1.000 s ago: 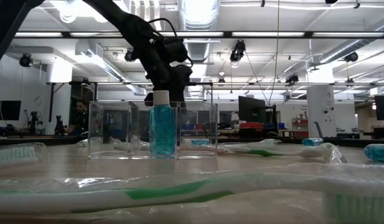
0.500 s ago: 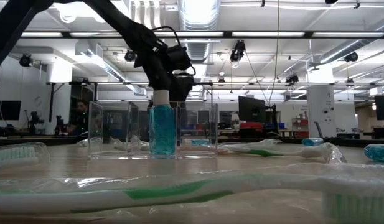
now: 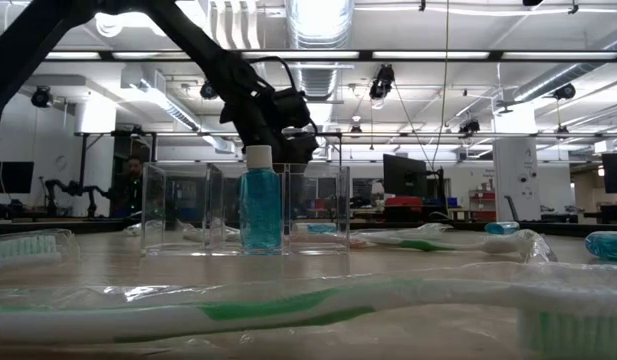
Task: Pick & Place toothbrushing station
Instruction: Put the blue mouthwash bottle into the transparent organizer
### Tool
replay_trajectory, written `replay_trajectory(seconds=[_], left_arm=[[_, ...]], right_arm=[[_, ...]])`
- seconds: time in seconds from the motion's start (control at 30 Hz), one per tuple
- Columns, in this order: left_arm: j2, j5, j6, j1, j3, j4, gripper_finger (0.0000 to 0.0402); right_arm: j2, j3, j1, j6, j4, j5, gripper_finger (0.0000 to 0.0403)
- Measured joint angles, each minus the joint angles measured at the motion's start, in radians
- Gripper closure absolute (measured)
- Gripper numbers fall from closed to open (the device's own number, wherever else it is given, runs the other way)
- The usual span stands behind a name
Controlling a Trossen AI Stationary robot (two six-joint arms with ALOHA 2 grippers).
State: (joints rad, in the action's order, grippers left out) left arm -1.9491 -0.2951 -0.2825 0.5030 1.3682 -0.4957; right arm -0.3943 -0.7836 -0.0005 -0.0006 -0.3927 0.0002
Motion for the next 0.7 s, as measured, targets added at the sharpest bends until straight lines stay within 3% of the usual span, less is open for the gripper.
replay_trajectory(seconds=[0.2, 0.37, 0.7], left_arm=[[0.0, 0.033, 0.047, 0.0, 0.0, 0.026, 0.02], [0.0, 0.096, 0.084, -0.001, 0.0, 0.026, 0.0199], [0.0, 0.1, 0.082, -0.01, -0.012, 0.033, 0.02]], right_arm=[[0.0, 0.0, 0.0, 0.0, 0.0, 0.0, 0.0369], [0.0, 0.0, 0.0, 0.0, 0.0, 0.0, 0.0369], [0.0, 0.0, 0.0, 0.0, 0.0, 0.0, 0.0369]])
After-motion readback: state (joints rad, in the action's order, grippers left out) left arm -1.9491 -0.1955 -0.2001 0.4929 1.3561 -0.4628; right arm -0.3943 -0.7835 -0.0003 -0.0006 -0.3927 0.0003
